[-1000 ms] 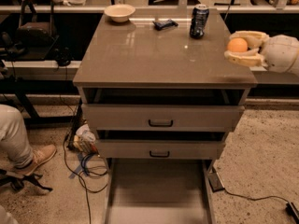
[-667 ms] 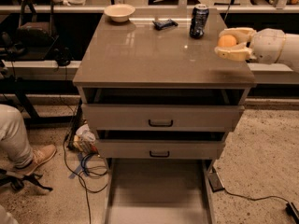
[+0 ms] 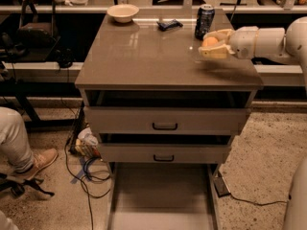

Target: Pick orange from bottom drawer and place on counter

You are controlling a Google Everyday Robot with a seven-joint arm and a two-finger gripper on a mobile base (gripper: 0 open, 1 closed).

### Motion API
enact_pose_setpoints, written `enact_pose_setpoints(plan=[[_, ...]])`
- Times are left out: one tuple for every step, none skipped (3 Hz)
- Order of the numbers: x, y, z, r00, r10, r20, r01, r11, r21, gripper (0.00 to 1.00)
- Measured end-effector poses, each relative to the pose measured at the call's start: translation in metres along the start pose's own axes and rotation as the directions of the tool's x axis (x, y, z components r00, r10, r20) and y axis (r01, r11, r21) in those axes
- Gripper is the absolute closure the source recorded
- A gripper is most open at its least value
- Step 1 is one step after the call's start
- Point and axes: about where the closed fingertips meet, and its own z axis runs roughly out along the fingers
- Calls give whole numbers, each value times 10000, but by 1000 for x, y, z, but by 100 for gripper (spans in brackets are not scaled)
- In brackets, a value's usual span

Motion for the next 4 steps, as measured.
enact_pose_setpoints(plan=[[3,-7,29,9991,380,-175,-380,9993,51,100],[12,-18,58,9964,729,-440,-719,9971,238,97],[19,-22,69,9935,958,-619,-938,9950,342,75],[24,-24,75,9912,1138,-670,-1118,9932,335,51]])
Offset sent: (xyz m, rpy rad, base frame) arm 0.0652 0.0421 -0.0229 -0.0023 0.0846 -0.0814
